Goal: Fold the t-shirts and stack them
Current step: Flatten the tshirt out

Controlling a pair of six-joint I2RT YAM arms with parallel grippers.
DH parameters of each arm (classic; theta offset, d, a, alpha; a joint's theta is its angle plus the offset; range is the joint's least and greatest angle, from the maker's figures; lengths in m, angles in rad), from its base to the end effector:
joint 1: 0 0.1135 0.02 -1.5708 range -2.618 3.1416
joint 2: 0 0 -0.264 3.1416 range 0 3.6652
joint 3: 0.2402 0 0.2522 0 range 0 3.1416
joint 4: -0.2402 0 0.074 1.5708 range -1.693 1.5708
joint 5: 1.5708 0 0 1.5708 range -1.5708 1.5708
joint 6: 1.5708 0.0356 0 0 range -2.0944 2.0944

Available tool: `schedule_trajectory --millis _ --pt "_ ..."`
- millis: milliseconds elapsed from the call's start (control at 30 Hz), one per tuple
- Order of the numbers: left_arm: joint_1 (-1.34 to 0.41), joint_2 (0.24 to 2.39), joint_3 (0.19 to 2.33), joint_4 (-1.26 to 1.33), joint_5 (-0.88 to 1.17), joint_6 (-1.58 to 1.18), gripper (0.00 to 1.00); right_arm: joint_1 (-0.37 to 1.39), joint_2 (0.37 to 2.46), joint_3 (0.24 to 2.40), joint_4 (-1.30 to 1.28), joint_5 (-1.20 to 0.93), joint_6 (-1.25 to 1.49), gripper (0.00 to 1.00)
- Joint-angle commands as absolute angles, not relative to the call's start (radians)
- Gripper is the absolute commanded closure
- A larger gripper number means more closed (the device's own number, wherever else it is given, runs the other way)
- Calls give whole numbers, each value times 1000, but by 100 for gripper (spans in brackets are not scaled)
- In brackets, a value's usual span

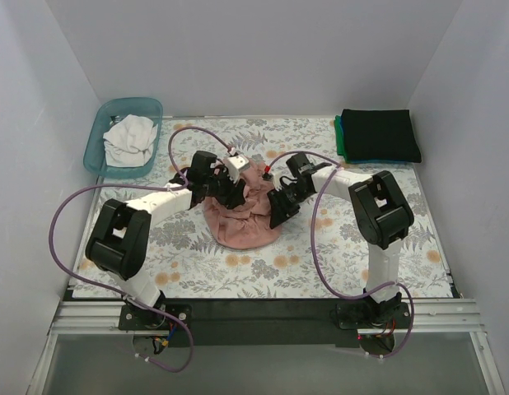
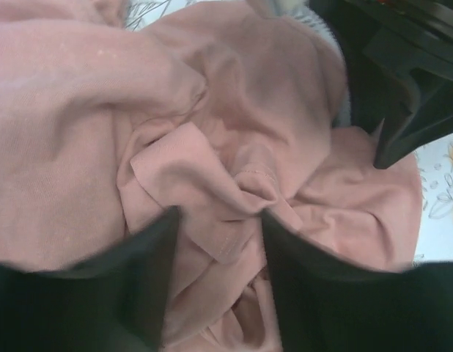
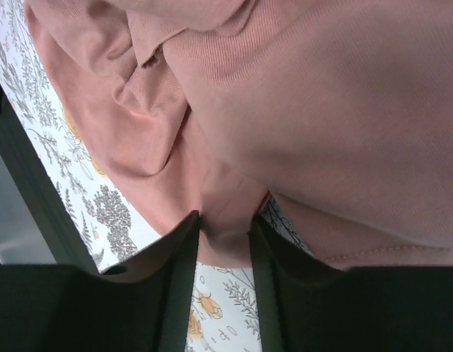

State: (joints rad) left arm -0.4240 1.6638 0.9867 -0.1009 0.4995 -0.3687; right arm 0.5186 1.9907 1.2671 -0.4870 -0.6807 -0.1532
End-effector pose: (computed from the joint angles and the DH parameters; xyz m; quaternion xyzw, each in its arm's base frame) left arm 0.3102 -0.1587 0.1958 0.1201 0.8909 -0.3548 0.2571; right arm 0.3248 0.2112 0.1422 -0.3621 0.8559 0.3536 0.1064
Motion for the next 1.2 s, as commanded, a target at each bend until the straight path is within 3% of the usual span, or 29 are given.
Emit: schedule_trajectory --millis 0,33,67,133,367,533,633,700,867,1167 --pt "-428 1681 1034 -66 413 -374 66 534 2056 1216 -495 -549 -178 68" --pt "-428 1687 1048 -77 399 -386 73 534 2051 1209 -495 -537 -182 74" --pt "-426 1690 1058 -89 385 -394 81 532 2049 1204 -499 -513 -186 87" --pt "-419 1680 1092 -122 373 -429 100 522 2022 1193 -499 -488 -190 99" --pt "-282 1549 1193 -190 469 -551 100 353 1875 1178 -540 -474 -219 99" --pt "-186 1509 1226 -365 547 -459 100 239 1789 1161 -609 -476 -284 99" --pt "-230 1479 1194 -388 629 -433 60 230 1755 1102 -615 -486 -301 99" --pt "-321 1482 1184 -387 614 -402 40 232 1755 1080 -615 -491 -302 99" --pt "-458 1563 1222 -382 634 -250 23 222 1752 1013 -617 -491 -313 99" --pt "-600 1839 1336 -342 491 -26 25 176 1755 980 -618 -505 -322 99"
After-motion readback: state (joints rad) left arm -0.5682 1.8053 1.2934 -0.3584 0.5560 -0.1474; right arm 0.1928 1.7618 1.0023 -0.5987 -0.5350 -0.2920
